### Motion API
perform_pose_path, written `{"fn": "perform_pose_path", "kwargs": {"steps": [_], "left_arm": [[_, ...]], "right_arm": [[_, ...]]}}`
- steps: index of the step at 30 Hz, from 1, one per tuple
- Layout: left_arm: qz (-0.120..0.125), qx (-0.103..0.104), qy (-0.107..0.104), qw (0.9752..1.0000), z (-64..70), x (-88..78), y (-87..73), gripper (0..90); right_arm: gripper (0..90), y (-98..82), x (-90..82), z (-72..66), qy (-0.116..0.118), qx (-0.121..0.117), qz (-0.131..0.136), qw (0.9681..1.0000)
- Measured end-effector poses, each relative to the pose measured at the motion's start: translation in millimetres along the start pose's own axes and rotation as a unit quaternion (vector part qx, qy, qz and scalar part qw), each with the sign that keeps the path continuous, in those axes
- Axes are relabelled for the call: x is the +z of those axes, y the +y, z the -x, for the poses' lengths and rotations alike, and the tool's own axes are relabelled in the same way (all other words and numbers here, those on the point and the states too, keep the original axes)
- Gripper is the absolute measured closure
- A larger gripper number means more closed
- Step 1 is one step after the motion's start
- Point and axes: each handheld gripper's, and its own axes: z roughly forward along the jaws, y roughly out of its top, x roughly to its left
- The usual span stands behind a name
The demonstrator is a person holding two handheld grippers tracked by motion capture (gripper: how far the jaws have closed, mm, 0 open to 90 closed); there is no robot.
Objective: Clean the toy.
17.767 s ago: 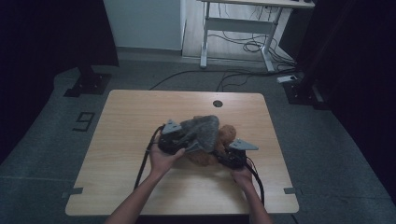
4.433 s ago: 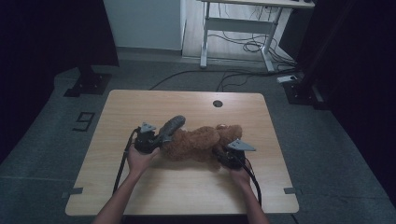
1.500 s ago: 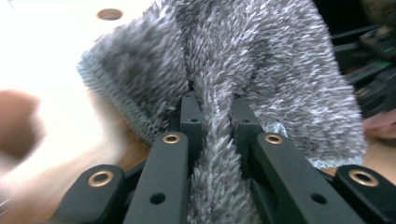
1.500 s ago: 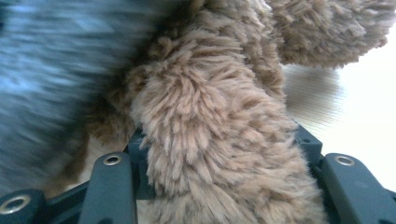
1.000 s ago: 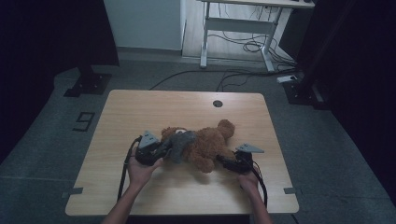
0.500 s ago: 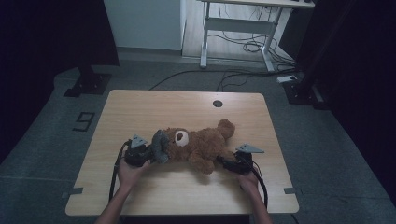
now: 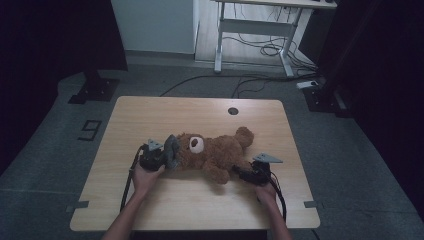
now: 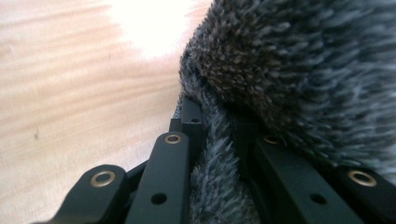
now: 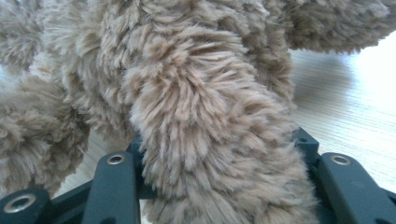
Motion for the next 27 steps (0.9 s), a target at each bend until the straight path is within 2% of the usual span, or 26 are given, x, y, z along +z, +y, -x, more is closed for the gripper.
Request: {"fn": "perform_pose_path", "kwargs": {"steps": [4,8,11,12,13,16,20,27], "left_arm": [[-0.003,-0.002,-0.004,1.0000,1.1,3.9,5.7,80.0],[-0.002,-0.003,-0.007,1.0000,0.5,-1.2,4.1,79.9],[0.018,0.007,0.001,0.9998,1.4,-16.0,1.8,79.9],[0.018,0.007,0.001,0.9998,1.4,-16.0,1.8,79.8],[0.028,0.012,0.001,0.9995,0.5,-27.5,0.4,79.8],[0.033,0.018,0.005,0.9993,-3.6,-41.1,-2.9,79.7],[0.036,0.021,0.013,0.9991,-10.3,-54.7,-12.2,79.7],[0.024,0.022,0.026,0.9991,-24.1,-73.4,-31.4,79.4]], "right_arm": [[45.5,0.0,0.2,3.1,-0.007,0.004,0.003,1.0000],[44.3,-0.4,0.0,5.0,-0.007,0.005,0.005,1.0000],[41.1,-0.9,-1.1,5.4,-0.007,-0.003,0.007,0.9999],[39.8,-1.3,-1.4,5.8,-0.008,-0.004,0.008,0.9999],[38.4,-1.6,-1.9,6.3,-0.009,-0.003,0.009,0.9999],[36.6,-2.1,-3.1,6.8,-0.007,-0.003,0.013,0.9999],[35.3,-2.6,-4.5,4.9,-0.010,-0.010,0.010,0.9999],[34.2,-3.9,-5.2,6.4,-0.009,-0.005,0.009,0.9999]]}}
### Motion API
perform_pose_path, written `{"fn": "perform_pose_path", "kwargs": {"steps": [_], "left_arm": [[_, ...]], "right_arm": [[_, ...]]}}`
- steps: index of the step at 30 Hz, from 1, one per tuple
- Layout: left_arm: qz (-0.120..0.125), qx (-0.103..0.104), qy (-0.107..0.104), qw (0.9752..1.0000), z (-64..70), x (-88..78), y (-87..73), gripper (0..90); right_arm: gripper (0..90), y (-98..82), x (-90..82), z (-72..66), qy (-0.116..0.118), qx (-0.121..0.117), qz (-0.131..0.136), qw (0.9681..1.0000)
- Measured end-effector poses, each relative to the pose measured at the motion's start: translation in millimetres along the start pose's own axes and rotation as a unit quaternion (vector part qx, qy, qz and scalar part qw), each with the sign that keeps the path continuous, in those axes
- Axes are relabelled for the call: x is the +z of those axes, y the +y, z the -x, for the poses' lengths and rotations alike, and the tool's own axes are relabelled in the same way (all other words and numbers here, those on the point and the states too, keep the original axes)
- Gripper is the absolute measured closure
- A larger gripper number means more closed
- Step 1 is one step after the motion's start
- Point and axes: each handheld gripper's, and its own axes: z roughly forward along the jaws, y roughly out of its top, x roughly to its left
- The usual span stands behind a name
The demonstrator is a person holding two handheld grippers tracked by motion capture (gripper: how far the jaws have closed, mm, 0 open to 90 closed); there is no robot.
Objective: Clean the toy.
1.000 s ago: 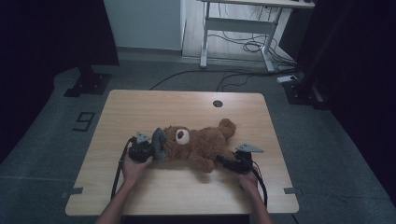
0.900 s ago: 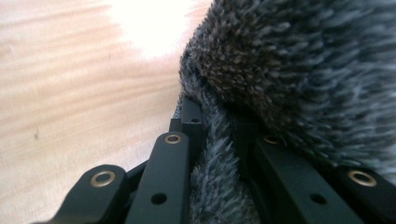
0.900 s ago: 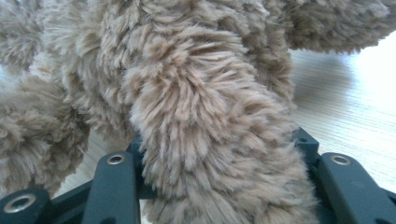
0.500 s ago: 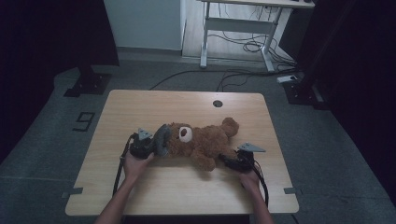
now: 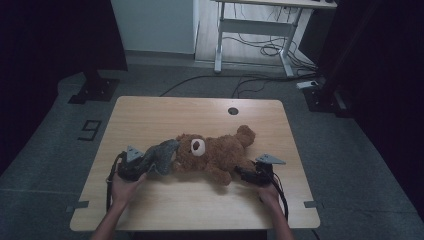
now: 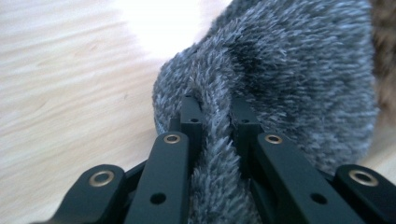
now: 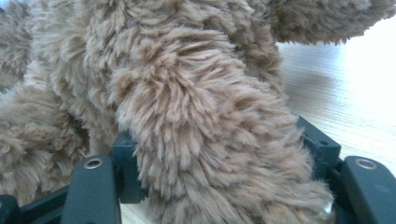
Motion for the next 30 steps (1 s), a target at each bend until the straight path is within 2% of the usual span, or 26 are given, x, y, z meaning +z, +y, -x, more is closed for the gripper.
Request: {"fn": "perform_pose_path", "kwargs": {"steps": [3,8,10,12,13,15,19,22,25,28,30], "left_arm": [[0.003,0.002,0.001,1.0000,-2.8,-8.5,-5.9,79.1],[-0.017,0.007,-0.004,0.9998,-5.4,-21.4,-21.3,78.0],[-0.022,0.014,0.002,0.9997,-5.4,-28.0,-28.5,77.8],[-0.022,0.014,0.004,0.9997,-6.0,-31.6,-31.9,77.8],[-0.023,0.012,0.006,0.9996,-9.0,-39.0,-38.8,77.6],[-0.036,0.012,0.010,0.9992,-13.4,-44.6,-47.3,77.0],[-0.079,0.016,0.009,0.9967,-21.2,-47.1,-65.4,72.6],[-0.079,0.005,-0.010,0.9968,-23.9,-44.3,-70.9,65.6],[-0.088,0.007,-0.022,0.9958,-23.8,-40.5,-68.3,56.1],[-0.087,0.017,-0.023,0.9958,-20.8,-40.7,-62.7,46.5],[-0.075,0.018,-0.025,0.9967,-20.3,-44.8,-58.4,40.2]], "right_arm": [[33.7,-0.2,0.0,-0.4,-0.001,0.006,0.001,1.0000],[34.1,-0.2,-0.3,-1.0,0.000,0.006,0.001,1.0000],[34.0,-0.2,-0.6,-1.2,0.000,0.008,0.001,1.0000],[33.7,-0.2,-0.6,-1.3,0.000,0.009,0.001,1.0000],[33.1,-0.3,-0.6,-1.4,0.000,0.011,0.002,0.9999],[32.2,-0.4,-0.8,-1.6,-0.001,0.013,0.002,0.9999],[31.1,-0.5,-0.8,-1.1,-0.002,0.013,0.000,0.9999],[30.5,-0.6,-0.1,-0.7,-0.001,0.014,0.002,0.9999],[30.1,-0.8,-0.3,-1.1,-0.003,0.014,0.002,0.9999],[29.6,-0.6,-1.0,-1.3,-0.003,0.013,0.000,0.9999],[28.7,-0.4,-1.6,-0.8,-0.002,0.014,0.003,0.9999]]}}
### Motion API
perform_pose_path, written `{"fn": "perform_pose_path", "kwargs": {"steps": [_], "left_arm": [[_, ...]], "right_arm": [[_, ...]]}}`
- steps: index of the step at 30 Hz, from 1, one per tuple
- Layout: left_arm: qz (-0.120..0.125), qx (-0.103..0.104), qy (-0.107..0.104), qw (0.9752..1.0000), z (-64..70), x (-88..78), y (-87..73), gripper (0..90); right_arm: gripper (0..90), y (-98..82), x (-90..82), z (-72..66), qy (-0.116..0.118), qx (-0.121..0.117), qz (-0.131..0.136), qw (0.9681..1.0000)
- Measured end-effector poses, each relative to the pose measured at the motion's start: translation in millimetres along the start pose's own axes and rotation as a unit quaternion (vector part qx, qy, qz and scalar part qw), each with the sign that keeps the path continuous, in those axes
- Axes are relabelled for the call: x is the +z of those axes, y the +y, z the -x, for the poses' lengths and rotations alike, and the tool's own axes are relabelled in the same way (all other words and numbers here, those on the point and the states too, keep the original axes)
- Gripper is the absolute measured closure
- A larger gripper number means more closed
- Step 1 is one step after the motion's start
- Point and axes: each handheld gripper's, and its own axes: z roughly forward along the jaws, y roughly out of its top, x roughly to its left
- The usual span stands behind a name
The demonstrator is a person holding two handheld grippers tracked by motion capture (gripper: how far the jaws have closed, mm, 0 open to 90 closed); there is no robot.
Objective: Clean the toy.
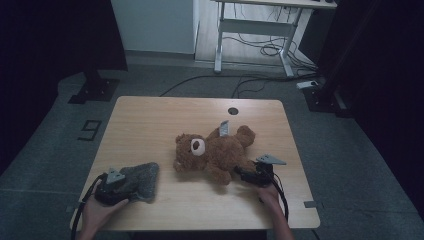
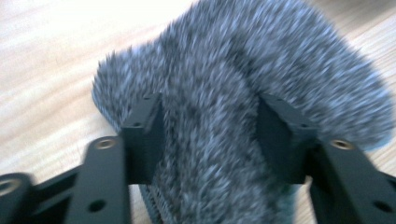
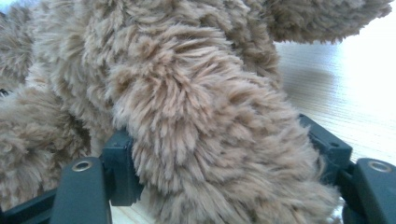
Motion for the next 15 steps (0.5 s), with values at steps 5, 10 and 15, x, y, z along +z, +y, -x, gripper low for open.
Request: {"fn": "perform_pose_path", "kwargs": {"steps": [5,10,15], "left_arm": [[0.029,-0.014,-0.004,0.9995,-1.9,-19.0,10.4,31.6],[0.016,-0.011,-0.018,0.9996,4.5,-26.9,26.1,27.7],[0.033,0.002,-0.033,0.9989,18.3,-22.0,40.3,30.0]], "right_arm": [[25.3,1.7,-5.5,0.5,0.003,0.007,0.014,0.9999],[25.0,3.9,-12.1,-1.9,-0.004,-0.003,0.026,0.9997],[26.4,4.1,-21.3,-4.1,-0.016,-0.015,0.051,0.9984]]}}
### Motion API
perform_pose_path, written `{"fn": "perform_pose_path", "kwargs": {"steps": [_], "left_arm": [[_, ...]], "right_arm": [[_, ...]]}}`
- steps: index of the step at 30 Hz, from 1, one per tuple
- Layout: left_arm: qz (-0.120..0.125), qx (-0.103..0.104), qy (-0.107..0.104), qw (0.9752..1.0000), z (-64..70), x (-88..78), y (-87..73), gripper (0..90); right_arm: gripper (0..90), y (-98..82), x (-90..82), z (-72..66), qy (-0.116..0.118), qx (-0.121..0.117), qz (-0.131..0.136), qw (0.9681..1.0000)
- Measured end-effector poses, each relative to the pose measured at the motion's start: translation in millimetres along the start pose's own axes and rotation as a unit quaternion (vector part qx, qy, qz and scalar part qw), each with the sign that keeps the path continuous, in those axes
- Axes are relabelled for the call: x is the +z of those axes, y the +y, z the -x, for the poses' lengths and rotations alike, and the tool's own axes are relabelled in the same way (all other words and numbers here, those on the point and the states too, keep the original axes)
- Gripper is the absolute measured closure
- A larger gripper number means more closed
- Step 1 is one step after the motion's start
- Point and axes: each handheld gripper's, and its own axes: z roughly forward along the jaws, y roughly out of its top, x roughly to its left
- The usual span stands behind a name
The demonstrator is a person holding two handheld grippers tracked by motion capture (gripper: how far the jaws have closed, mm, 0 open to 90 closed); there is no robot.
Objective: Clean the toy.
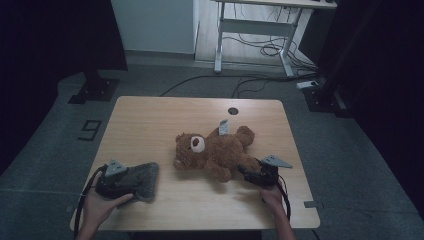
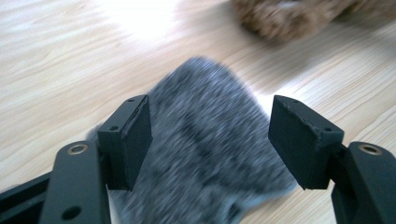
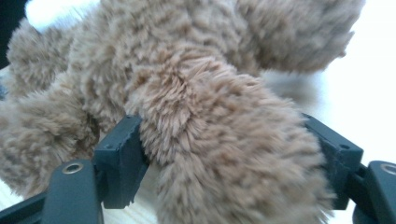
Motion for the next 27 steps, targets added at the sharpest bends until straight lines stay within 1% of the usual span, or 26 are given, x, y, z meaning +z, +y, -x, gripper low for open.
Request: {"fn": "perform_pose_path", "kwargs": {"steps": [2,4,5,6,7,9,11,15,16,17,20,22,23,25,27], "left_arm": [[0.008,0.003,-0.006,0.9999,5.1,4.4,5.2,29.9],[0.012,0.003,-0.016,0.9998,10.1,10.0,10.4,29.0],[0.012,0.003,-0.016,0.9998,10.1,10.0,10.4,28.9],[0.020,0.006,-0.021,0.9996,15.2,14.3,15.1,29.4],[0.024,0.006,-0.025,0.9994,17.7,16.2,17.3,29.6],[0.025,0.012,-0.031,0.9992,23.2,19.5,21.7,29.5],[0.020,0.017,-0.034,0.9991,28.9,23.0,25.8,29.4],[0.030,0.022,-0.050,0.9981,39.2,27.5,32.0,29.7],[0.030,0.022,-0.050,0.9981,39.2,27.5,32.0,29.9],[0.033,0.022,-0.058,0.9975,44.5,30.8,33.5,30.2],[0.025,0.024,-0.073,0.9968,54.5,38.9,32.5,30.3],[0.022,0.029,-0.079,0.9962,61.2,44.0,30.1,30.4],[0.022,0.029,-0.079,0.9962,61.2,44.0,30.1,30.6],[0.020,0.031,-0.087,0.9955,69.6,50.3,24.9,30.9],[0.015,0.033,-0.091,0.9952,73.4,53.1,20.4,31.1]], "right_arm": [[26.6,1.1,-5.7,-0.9,0.002,-0.006,0.011,0.9999],[26.6,2.2,-11.3,-1.3,0.005,-0.010,0.016,0.9998],[26.6,2.4,-13.8,-1.1,0.007,-0.010,0.019,0.9998],[26.6,2.4,-16.4,-0.8,0.009,-0.010,0.020,0.9997],[26.6,2.2,-19.0,-0.6,0.008,-0.010,0.023,0.9997],[26.5,2.0,-24.3,0.1,0.011,-0.010,0.025,0.9996],[26.3,2.2,-29.3,0.6,0.012,-0.009,0.028,0.9995],[25.6,2.0,-37.6,0.0,0.015,-0.006,0.031,0.9994],[25.6,2.0,-37.6,0.0,0.015,-0.006,0.031,0.9994],[24.9,0.3,-41.6,-1.3,0.017,-0.006,0.028,0.9995],[24.3,-4.6,-48.8,-2.3,0.018,-0.007,0.023,0.9995],[24.2,-8.3,-54.7,-1.7,0.018,-0.007,0.021,0.9996],[24.2,-9.8,-57.8,-1.4,0.016,-0.006,0.021,0.9996],[24.1,-12.6,-64.2,-0.7,0.013,-0.004,0.021,0.9997],[23.9,-15.9,-70.8,-0.6,0.012,0.001,0.024,0.9996]]}}
